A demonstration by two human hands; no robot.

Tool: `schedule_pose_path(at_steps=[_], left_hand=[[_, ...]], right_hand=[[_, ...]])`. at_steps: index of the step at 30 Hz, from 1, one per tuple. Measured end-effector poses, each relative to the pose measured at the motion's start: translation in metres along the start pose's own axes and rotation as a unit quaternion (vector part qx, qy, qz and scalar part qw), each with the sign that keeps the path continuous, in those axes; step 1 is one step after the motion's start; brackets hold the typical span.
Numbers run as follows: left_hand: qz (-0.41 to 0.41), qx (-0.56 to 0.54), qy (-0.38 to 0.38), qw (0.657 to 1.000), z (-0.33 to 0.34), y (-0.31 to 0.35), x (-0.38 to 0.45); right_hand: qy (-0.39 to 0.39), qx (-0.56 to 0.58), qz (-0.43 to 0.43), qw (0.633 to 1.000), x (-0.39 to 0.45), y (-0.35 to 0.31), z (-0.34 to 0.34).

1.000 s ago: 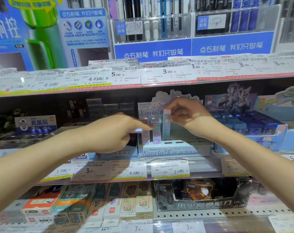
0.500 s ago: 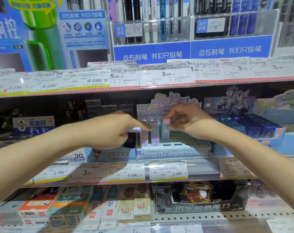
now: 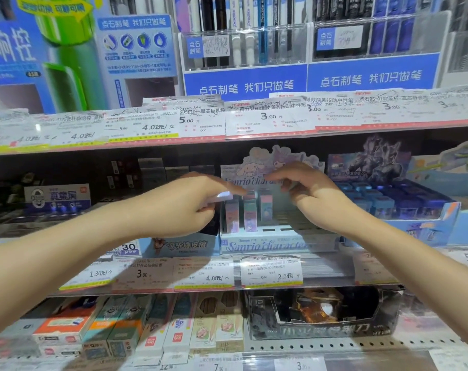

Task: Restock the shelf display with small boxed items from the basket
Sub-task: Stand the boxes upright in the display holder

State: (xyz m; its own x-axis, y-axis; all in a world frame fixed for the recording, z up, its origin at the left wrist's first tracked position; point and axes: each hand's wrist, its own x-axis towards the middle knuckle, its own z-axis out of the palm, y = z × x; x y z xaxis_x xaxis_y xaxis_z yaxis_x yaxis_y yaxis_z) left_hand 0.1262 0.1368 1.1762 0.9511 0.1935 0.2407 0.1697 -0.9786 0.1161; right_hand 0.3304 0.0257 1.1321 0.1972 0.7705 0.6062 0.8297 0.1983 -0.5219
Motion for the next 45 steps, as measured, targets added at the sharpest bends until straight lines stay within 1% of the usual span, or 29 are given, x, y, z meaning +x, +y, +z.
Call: schedule_pose_path(at_steps=[2,3,4,5,6,7,10,14,16,18,20,22,24,25,26,27,28,29,30,31,32,34,37,41,45], left_hand=[[0.005,-0.048,0.054,0.997,0.002,0.003,-0.001],[-0.004,-0.105,0.059,0.993,0.003,0.006,0.000],[-0.023,-0.183,0.034,0.982,0.005,0.010,0.001],[-0.043,-0.268,-0.001,0.963,0.006,0.016,0.001],[-0.058,-0.330,-0.029,0.942,0.007,0.019,0.001],[-0.063,-0.370,-0.053,0.925,0.007,0.021,0.002],[-0.066,-0.438,-0.109,0.890,0.011,0.025,0.000],[-0.084,-0.520,-0.140,0.839,0.016,0.022,0.000],[-0.082,-0.537,-0.153,0.825,0.017,0.021,0.000],[-0.085,-0.552,-0.170,0.812,0.016,0.019,0.000],[-0.086,-0.552,-0.180,0.810,0.014,0.018,-0.001],[-0.095,-0.541,-0.177,0.817,0.011,0.014,-0.002],[-0.117,-0.521,-0.151,0.832,0.008,0.013,-0.002],[-0.129,-0.501,-0.126,0.846,0.007,0.012,-0.002],[-0.136,-0.467,-0.095,0.869,0.005,0.012,-0.001],[-0.131,-0.409,-0.063,0.901,0.004,0.011,0.000],[-0.109,-0.322,-0.027,0.940,0.004,0.010,0.001],[-0.071,-0.213,0.003,0.975,0.004,0.007,0.002],[-0.031,-0.098,0.016,0.995,0.005,0.004,0.002],[-0.009,0.006,0.013,1.000,0.007,0.001,0.001],[-0.006,0.079,0.001,0.997,0.008,-0.001,0.000],[-0.005,0.144,-0.020,0.989,0.010,0.000,-0.002],[0.005,0.175,-0.015,0.984,0.012,0.002,-0.001],[-0.028,0.208,-0.007,0.978,0.013,0.001,0.005],[-0.028,0.160,-0.037,0.986,0.014,-0.001,0.011]], right_hand=[[0.035,0.060,0.012,0.998,-0.005,-0.018,0.000],[0.039,0.086,0.005,0.995,-0.007,-0.028,0.001],[0.036,0.107,-0.008,0.994,-0.009,-0.039,0.002],[0.030,0.125,-0.021,0.991,-0.010,-0.049,0.004],[0.023,0.143,-0.028,0.989,-0.012,-0.058,0.005],[0.015,0.154,-0.032,0.987,-0.013,-0.065,0.006],[0.001,0.154,-0.046,0.987,-0.014,-0.074,0.010],[-0.027,0.183,-0.018,0.983,-0.013,-0.069,0.010],[-0.046,0.208,0.002,0.977,-0.014,-0.067,0.009],[-0.047,0.211,0.016,0.976,-0.013,-0.066,0.007],[-0.037,0.218,0.025,0.975,-0.012,-0.065,0.003],[-0.025,0.226,0.029,0.973,-0.010,-0.062,-0.002],[0.006,0.237,0.034,0.971,-0.008,-0.057,-0.008],[0.025,0.235,0.035,0.971,-0.007,-0.053,-0.010],[0.042,0.225,0.036,0.973,-0.005,-0.050,-0.013],[0.057,0.205,0.036,0.976,-0.004,-0.046,-0.015],[0.068,0.179,0.034,0.981,-0.002,-0.042,-0.017],[0.078,0.147,0.031,0.986,-0.001,-0.038,-0.018],[0.086,0.111,0.027,0.990,0.000,-0.033,-0.019],[0.090,0.077,0.022,0.993,0.001,-0.030,-0.020],[0.090,0.047,0.018,0.995,0.002,-0.026,-0.019],[0.078,0.002,0.012,0.997,0.003,-0.021,-0.018],[0.056,-0.046,0.003,0.997,0.005,-0.018,-0.015],[0.028,-0.085,-0.009,0.996,0.007,-0.017,-0.010],[0.017,-0.094,-0.017,0.995,0.011,-0.016,-0.006]])
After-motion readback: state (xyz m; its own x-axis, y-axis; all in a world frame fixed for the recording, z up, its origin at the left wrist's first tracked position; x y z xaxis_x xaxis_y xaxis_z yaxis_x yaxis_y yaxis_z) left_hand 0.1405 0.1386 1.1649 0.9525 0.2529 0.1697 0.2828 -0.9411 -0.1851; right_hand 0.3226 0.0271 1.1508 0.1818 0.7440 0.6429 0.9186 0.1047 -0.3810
